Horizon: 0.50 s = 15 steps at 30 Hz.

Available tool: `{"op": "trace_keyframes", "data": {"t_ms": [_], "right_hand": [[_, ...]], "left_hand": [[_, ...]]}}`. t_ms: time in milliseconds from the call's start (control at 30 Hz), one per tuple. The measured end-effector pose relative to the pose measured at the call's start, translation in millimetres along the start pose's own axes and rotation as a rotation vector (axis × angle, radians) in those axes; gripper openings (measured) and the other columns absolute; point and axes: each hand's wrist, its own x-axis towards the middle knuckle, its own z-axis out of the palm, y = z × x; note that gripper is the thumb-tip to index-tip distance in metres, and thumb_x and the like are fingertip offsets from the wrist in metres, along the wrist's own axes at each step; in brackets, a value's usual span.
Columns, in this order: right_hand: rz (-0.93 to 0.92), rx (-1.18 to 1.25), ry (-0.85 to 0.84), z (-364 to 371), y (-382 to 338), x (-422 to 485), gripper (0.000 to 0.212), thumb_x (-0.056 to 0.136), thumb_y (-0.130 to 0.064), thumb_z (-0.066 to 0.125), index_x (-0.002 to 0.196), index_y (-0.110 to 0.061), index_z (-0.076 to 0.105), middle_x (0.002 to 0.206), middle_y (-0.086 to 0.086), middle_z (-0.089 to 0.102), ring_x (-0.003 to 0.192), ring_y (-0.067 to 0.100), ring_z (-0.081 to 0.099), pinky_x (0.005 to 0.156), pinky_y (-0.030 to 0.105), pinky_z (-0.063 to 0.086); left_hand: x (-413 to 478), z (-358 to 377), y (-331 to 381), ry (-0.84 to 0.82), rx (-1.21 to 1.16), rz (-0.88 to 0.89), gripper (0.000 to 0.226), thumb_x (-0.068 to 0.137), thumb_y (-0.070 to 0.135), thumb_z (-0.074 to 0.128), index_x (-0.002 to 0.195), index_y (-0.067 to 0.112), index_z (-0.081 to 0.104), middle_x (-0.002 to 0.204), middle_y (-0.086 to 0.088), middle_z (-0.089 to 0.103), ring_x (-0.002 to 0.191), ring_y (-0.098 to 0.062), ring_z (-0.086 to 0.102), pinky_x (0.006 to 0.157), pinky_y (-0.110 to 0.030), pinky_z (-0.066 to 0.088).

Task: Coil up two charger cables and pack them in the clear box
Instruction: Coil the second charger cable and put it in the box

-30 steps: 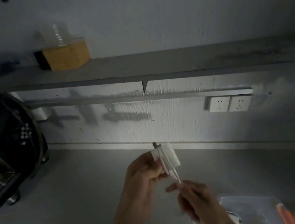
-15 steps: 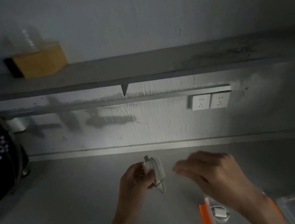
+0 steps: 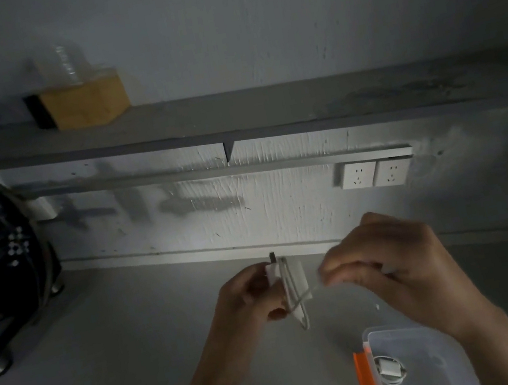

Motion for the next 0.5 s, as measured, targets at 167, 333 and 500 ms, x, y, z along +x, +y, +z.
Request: {"op": "trace_keyframes", "data": {"t_ms": [167, 333, 500], "right_hand": [[-0.079, -0.008, -0.179, 0.1, -7.6, -1.9, 0.016, 0.094, -0.035, 0.061, 0.088, -0.024, 0.071, 0.084, -0.019, 0.07, 0.075, 0.004, 0.06, 0.065, 0.025, 0.05], [0.036, -0.063, 0.013, 8.6, 23.0, 18.6, 0.016, 0.088, -0.034, 0.065, 0.09, -0.023, 0.076, 0.087, -0.018, 0.072, 0.075, 0.001, 0.059, 0.065, 0.024, 0.05], [0.412, 0.4, -0.03, 47.8, 63.7, 21.2, 0.007, 0.082, -0.032, 0.07, 0.087, -0.028, 0.073, 0.087, -0.007, 0.075, 0.079, 0.015, 0.069, 0.072, 0.035, 0.057]], "left_hand": [[10.7, -5.3, 2.4, 0.065, -0.012, -0.047, 0.029, 0.07, 0.019, 0.065, 0.096, 0.009, 0.075, 0.094, -0.019, 0.075, 0.084, -0.029, 0.071, 0.083, -0.055, 0.058], [1.4, 8.2, 3.6, 0.024, 0.069, 0.042, 0.013, 0.08, 0.008, 0.068, 0.091, 0.01, 0.074, 0.077, -0.015, 0.071, 0.073, -0.022, 0.066, 0.064, -0.027, 0.058], [-14.5, 10.9, 21.1, -0.055, 0.084, 0.166, 0.024, 0.074, 0.019, 0.064, 0.095, 0.016, 0.075, 0.08, -0.007, 0.073, 0.074, -0.013, 0.067, 0.065, -0.026, 0.056]]}}
